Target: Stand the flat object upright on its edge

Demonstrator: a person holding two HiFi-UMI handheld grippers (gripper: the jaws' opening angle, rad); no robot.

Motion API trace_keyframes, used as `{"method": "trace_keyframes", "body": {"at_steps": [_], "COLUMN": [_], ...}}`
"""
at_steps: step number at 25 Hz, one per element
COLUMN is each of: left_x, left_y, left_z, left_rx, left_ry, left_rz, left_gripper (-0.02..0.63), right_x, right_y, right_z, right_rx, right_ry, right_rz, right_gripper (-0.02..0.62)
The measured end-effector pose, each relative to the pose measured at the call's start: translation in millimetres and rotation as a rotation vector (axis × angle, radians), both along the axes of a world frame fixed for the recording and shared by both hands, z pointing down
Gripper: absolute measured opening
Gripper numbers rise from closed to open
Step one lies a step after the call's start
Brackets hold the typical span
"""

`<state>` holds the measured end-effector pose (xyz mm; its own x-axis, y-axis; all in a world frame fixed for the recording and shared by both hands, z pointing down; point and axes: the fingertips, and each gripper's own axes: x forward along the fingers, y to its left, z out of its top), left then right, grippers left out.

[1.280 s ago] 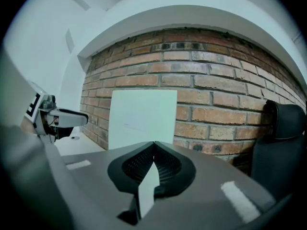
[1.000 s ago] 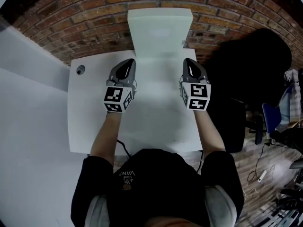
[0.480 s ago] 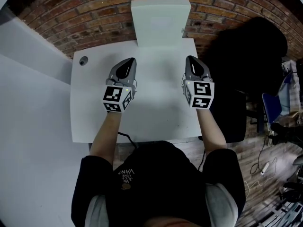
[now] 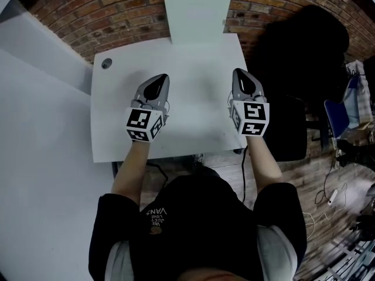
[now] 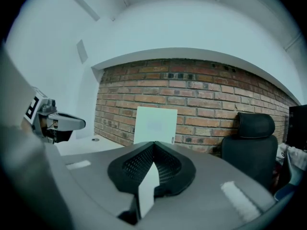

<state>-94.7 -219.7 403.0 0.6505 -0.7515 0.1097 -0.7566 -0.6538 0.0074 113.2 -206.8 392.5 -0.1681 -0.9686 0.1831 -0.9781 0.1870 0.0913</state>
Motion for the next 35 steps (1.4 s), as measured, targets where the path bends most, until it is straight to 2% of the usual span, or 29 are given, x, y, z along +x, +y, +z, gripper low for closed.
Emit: {"method": "trace_keyframes", "body": {"at_steps": [8,19,35], "left_x": [-14.3,-28.5,-46.7], "left_y": [56.7,127.5,205.1], "left_z": [-8.0,-10.4,8.6], "left_rx": [0.011,0.008,-0.025], "left_ry": [0.011,0.02,0.033], "left_rz": [0.023,0.045,0.033], "left_gripper": [0.0,0.0,-0.002], "right_x": [-14.7,-30.2,-50.8], "right_y": [61.6,139.4,220.1], "right_z": [-1.5,-1.7,21.6], "right_rx": [-0.003,-0.006,-0.042], "right_ry": [0.003,-0.066,-0.089], "right_rz": [0.012,0.056,0.066], "right_gripper": [0.002,0.002,0.002]}}
